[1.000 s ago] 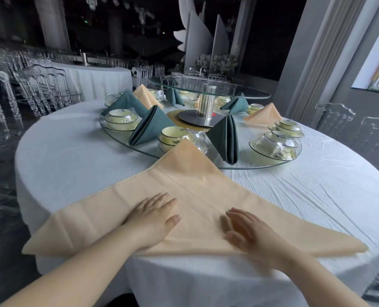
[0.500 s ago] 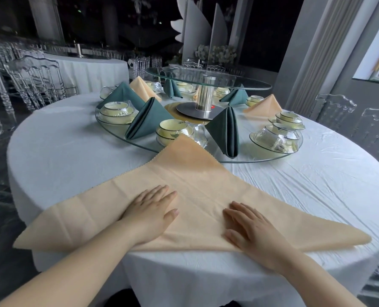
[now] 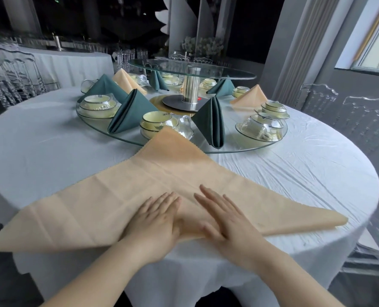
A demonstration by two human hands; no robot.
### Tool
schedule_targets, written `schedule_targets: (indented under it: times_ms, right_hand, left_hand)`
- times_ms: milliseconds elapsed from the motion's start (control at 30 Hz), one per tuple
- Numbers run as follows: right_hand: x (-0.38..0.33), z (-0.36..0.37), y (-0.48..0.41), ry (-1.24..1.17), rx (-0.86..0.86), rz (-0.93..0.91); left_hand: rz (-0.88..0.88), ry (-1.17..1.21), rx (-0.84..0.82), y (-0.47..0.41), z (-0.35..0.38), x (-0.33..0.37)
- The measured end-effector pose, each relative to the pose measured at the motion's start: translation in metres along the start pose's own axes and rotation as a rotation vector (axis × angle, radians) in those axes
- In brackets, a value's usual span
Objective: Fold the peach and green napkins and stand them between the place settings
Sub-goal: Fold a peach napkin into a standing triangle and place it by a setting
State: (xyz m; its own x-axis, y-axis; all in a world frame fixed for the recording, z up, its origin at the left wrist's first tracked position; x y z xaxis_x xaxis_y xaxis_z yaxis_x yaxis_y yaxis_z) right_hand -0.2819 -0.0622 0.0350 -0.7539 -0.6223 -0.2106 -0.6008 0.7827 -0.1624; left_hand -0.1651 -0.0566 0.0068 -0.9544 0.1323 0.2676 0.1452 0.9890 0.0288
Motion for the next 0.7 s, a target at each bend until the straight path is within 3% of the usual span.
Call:
schedule_targets:
  times_ms: [67,133,267,467,533,600,700]
  right_hand:
    - [-0.014,0.008,0.004,0.063,0.021,-0.081]
    - [-0.006,0.007,0.008,0.191,0.109,-0.046]
    - [0.073,0.000,0.029,0.186,-0.062,0.311]
    - [0.194,-0.034,0.086,0.156,-0.046,0.691]
    - [0.216,-0.043,0.097,0.025,0.045,0.758]
    - [0.221,-0.052,0.109,-0.180,0.247,0.742]
    - [0.204,-0.078,0.123,-0.327,0.439,0.527]
  left_hand:
    - [-0.007,-0.006,-0.007,0.000,-0.001,0.001]
    - [-0.011,-0.009,0.014,-0.001,-0.001,0.000]
    - [-0.001,0.016,0.047,-0.001,-0.001,-0.001]
    - [0.003,0.046,0.051,-0.001,-0.001,-0.001]
    - [0.002,0.050,0.055,-0.001,0.000,-0.001]
    - [0.015,0.039,0.071,-0.002,0.000,-0.001]
    - [0.017,0.029,0.072,-0.001,-0.002,0.001]
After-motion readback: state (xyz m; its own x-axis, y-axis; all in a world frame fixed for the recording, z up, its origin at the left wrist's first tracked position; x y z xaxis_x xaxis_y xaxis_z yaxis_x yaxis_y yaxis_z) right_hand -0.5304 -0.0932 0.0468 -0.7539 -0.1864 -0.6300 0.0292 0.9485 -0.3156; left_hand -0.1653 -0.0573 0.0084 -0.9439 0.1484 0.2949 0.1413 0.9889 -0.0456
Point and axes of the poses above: each hand's wrist, its own y-axis away from the middle knuckle, its own z-axis out of the palm, x = y × z, the point moved 7 cm from there along -y, towards the middle knuckle, and after that the axes turned 8 degrees about y, right-handed, at the moved point
